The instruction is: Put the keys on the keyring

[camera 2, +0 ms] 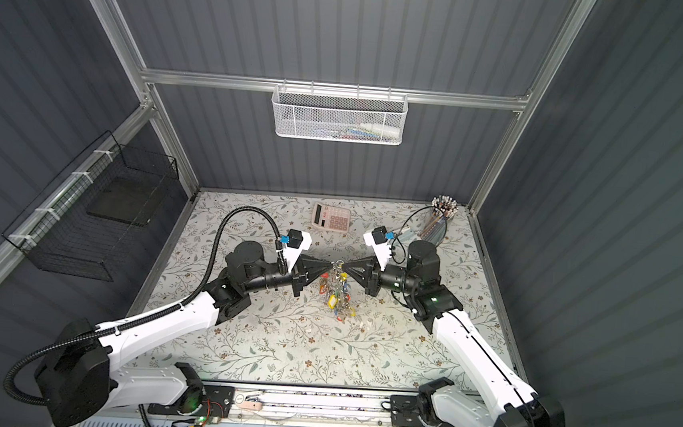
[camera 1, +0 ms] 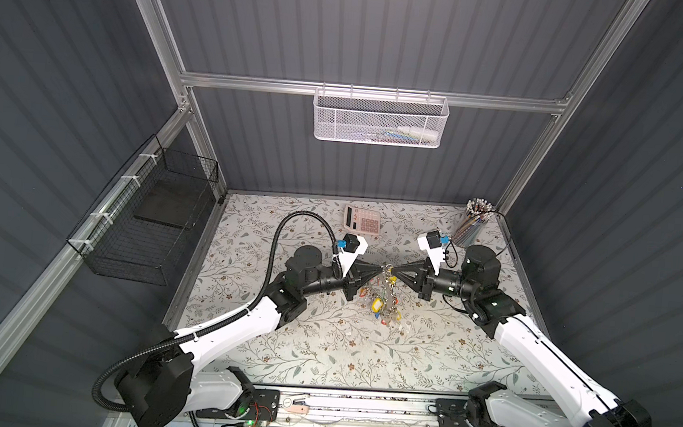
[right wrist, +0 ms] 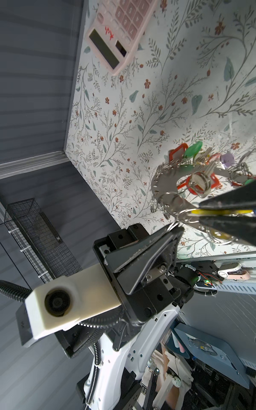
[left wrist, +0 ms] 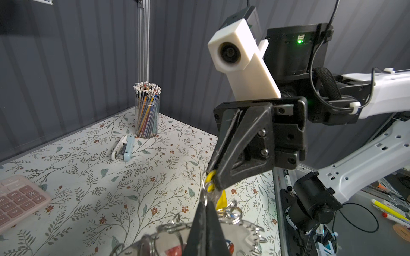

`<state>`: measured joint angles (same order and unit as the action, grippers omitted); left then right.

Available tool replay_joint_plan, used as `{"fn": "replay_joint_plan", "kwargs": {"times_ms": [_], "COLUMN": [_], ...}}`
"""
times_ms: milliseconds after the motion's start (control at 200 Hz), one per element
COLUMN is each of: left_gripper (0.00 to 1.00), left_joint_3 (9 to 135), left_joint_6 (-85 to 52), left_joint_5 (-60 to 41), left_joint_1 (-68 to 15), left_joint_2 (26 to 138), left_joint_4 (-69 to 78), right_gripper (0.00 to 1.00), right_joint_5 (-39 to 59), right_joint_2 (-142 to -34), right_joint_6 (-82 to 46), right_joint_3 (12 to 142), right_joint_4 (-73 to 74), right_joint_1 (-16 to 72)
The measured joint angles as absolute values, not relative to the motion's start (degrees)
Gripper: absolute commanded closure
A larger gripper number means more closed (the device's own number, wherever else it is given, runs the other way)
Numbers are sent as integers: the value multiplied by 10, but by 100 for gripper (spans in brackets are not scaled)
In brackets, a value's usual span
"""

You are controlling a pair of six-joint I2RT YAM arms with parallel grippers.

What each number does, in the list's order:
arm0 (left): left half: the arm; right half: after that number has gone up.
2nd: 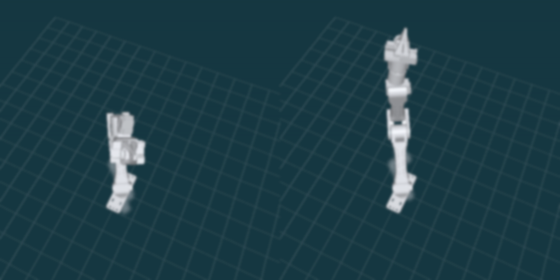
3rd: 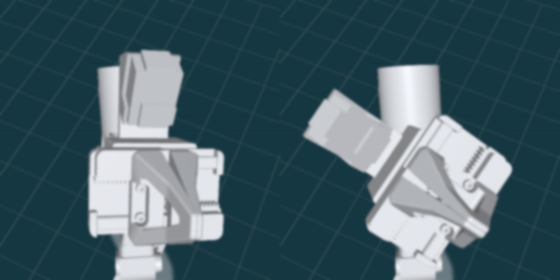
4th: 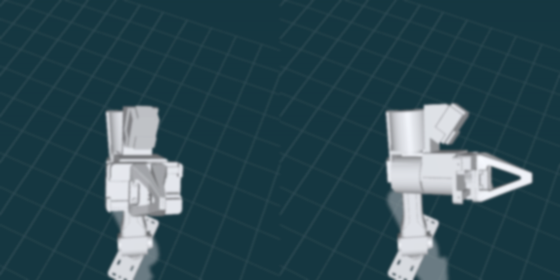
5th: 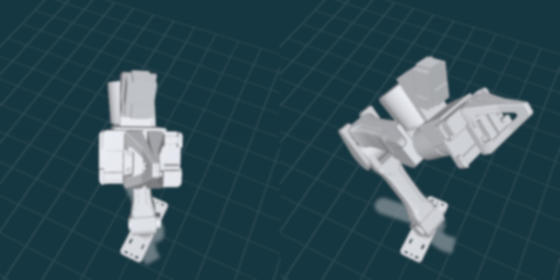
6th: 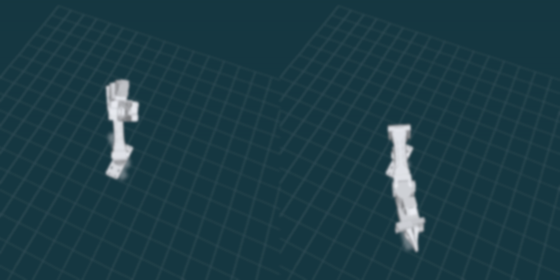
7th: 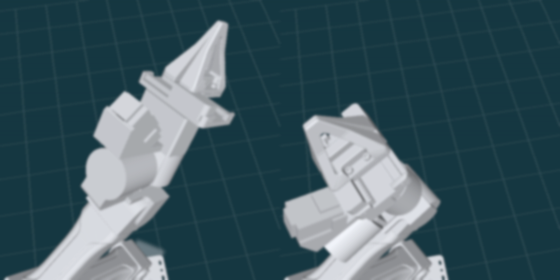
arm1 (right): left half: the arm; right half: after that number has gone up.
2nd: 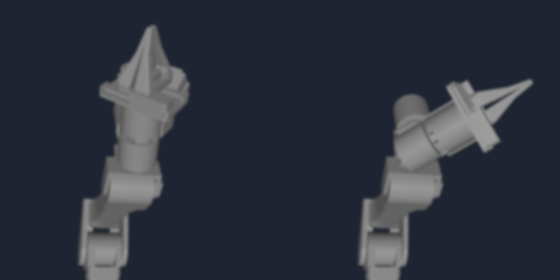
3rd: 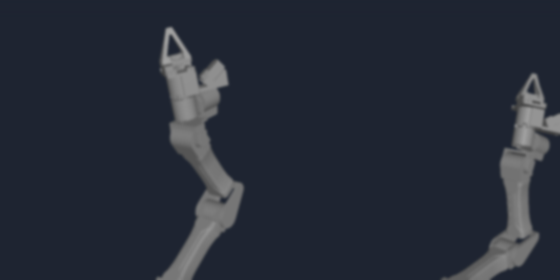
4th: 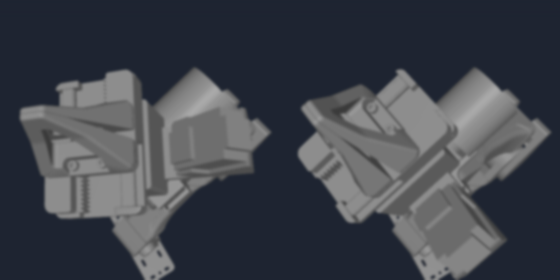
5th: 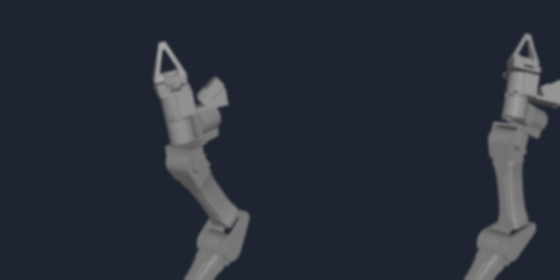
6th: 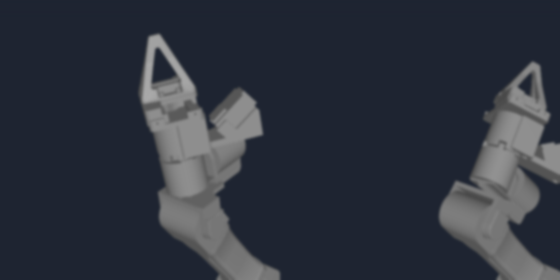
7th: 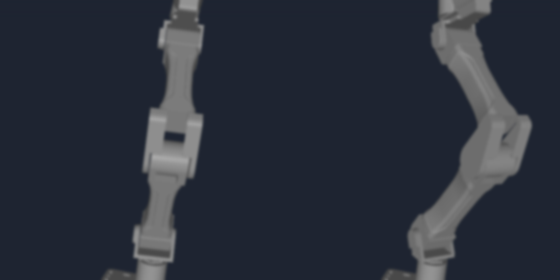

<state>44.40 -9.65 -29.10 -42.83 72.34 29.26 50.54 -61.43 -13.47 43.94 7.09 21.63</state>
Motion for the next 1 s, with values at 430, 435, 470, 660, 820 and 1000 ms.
{"fn": "replay_joint_plan", "kwargs": {"times_ms": [430, 435, 470, 660, 820, 1000], "left_gripper": [100, 100, 100, 100, 100, 100], "left_joint_3": [444, 444, 444, 444, 444, 450], "left_joint_6": [-101, -101, -101, -86, -65, -50], "left_joint_5": [-293, -293, -293, -282, -271, -272], "left_joint_1": [-426, -427, -427, -427, -427, -427], "left_joint_2": [723, 723, 723, 712, 700, 694], "left_joint_4": [297, 297, 296, 276, 243, 208], "right_gripper": [91, 91, 91, 90, 87, 86], "right_joint_5": [501, 501, 499, 479, 452, 418], "right_joint_2": [-662, -662, -662, -653, -631, -615], "right_joint_6": [-134, -134, -134, -128, -119, -115], "right_joint_3": [456, 456, 456, 453, 449, 449], "right_joint_4": [68, 68, 67, 65, 51, 46], "right_joint_1": [232, 232, 232, 233, 234, 230]}}
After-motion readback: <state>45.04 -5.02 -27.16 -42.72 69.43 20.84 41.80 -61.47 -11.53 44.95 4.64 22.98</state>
